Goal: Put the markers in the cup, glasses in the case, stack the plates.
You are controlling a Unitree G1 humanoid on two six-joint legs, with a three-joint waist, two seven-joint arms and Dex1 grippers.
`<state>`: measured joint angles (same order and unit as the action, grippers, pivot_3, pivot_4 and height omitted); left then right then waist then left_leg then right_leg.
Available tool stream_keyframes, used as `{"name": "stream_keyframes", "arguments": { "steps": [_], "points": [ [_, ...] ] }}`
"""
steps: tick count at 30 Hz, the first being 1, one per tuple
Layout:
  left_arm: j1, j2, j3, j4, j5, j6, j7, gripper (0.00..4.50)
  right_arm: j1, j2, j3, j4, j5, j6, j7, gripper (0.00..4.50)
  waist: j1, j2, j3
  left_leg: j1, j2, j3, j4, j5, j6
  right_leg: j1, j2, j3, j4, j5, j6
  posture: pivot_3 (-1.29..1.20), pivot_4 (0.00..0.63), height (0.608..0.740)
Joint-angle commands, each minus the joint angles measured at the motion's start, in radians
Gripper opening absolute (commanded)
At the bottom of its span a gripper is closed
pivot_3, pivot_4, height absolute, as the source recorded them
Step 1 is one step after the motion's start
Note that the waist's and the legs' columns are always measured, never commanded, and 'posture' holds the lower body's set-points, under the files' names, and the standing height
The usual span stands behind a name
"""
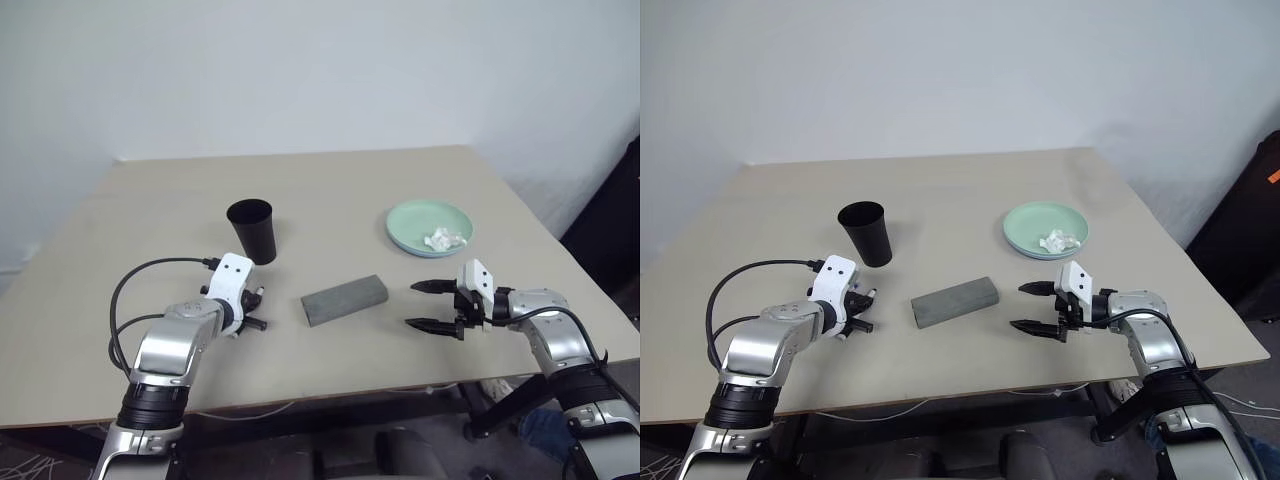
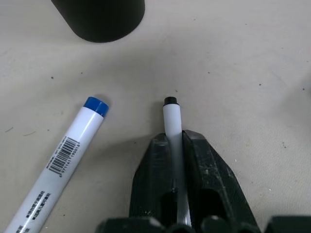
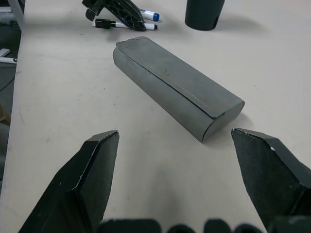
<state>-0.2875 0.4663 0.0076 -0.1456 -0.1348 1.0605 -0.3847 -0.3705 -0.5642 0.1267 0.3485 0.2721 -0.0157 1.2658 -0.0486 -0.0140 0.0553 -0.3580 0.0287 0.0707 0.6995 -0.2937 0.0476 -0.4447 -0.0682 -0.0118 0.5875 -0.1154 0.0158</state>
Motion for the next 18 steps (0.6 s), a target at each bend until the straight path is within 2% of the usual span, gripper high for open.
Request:
{"name": "stream_keyframes", "arguments": {
  "steps": [1,6,14,18],
  "points": [
    [-0.005,0.011,-0.02,-0.008,0.001,-0.003,-0.005,0.04,-0.018,-0.003,-0.026,-0.001,0.003,-0.026,-0.001,4.0,0.0,0.0,0.0,0.0,0.0,0.0,0.0,0.0,0.0,0.0,0.0,0.0,0.0,0.0,0.0,0.0,0.0,0.74],
    [-0.013,0.036,-0.054,-0.02,-0.005,-0.07,-0.054,0.04,-0.026,-0.001,-0.023,0.018,-0.001,-0.039,0.001,4.0,0.001,0.0,0.0,0.0,0.0,0.0,0.0,0.0,0.0,0.0,0.0,0.0,0.0,0.0,0.0,0.0,0.0,0.74],
    [-0.063,0.054,-0.065,-0.074,-0.088,-0.398,-0.28,0.04,-0.047,0.005,-0.018,0.052,-0.007,-0.059,0.001,4.0,0.001,0.0,0.0,-0.003,0.0,0.001,-0.001,0.0,0.0,-0.002,0.0,0.0,-0.003,0.0,0.0,0.0,0.0,0.74],
    [-0.158,0.018,-0.024,-0.001,-0.122,-0.551,-0.32,0.04,-0.056,0.01,-0.017,0.067,-0.014,-0.068,-0.002,4.0,0.001,-0.001,0.0,-0.003,-0.001,0.001,-0.001,0.0,0.0,-0.002,0.0,0.0,-0.003,0.0,0.0,0.0,0.0,0.74]
  ]
}}
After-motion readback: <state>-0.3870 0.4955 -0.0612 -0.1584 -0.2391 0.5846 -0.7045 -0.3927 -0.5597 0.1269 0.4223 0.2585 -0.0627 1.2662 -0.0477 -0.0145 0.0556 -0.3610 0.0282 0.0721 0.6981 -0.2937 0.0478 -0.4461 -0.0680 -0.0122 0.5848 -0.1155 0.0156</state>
